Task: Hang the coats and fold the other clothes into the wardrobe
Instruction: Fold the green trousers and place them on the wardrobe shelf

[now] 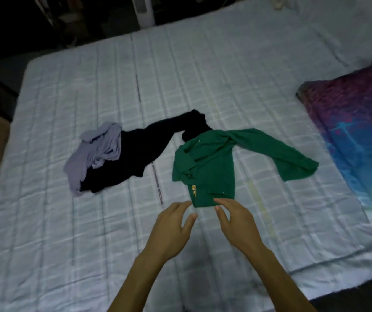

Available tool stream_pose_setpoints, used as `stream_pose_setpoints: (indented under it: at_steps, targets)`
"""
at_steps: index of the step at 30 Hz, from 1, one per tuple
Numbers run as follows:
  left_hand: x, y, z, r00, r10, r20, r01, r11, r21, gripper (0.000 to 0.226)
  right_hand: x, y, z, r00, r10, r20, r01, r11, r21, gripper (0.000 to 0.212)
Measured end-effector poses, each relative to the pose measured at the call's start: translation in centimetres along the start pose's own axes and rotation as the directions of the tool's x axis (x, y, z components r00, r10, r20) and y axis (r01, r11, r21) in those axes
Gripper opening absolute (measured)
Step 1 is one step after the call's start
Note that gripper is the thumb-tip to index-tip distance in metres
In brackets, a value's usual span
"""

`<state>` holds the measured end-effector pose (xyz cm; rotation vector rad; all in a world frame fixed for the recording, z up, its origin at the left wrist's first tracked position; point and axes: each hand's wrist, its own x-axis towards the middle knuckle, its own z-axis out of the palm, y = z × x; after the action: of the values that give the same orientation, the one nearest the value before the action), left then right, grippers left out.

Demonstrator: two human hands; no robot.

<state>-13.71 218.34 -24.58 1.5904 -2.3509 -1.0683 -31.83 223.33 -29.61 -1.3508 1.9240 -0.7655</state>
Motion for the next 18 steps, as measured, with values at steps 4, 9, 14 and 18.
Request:
stream_pose_setpoints:
  at_steps: [4, 9, 14, 18]
  targets:
    - [3.6, -1.4, 3.6, 0.993, -0.108, 0.047, 0.108, 0.994, 0.0, 0.047, 4.6, 4.1, 2.0, 0.992, 0.027, 0.127, -0.023, 0.999, -0.034, 0.029]
    - [7.1, -4.8, 7.9, 0.959, -0.243, 0.143, 0.245, 0.97, 0.008, 0.046, 9.5, 7.6, 7.0, 0.962, 0.033, 0.27, -0.009, 0.996, -0.091, 0.037]
    - [10.9, -8.2, 12.0, 0.924, -0.286, 0.253, 0.278, 0.958, 0.065, 0.04, 14.5, 9.8, 12.2, 0.938, 0.098, 0.334, 0.006, 0.955, -0.297, 0.06]
    - [12.9, -10.0, 14.0, 0.926, -0.243, 0.29, 0.213, 0.968, 0.131, 0.038, 16.7, 11.3, 16.1, 0.912, 0.348, 0.219, -0.267, 0.906, -0.33, 0.08]
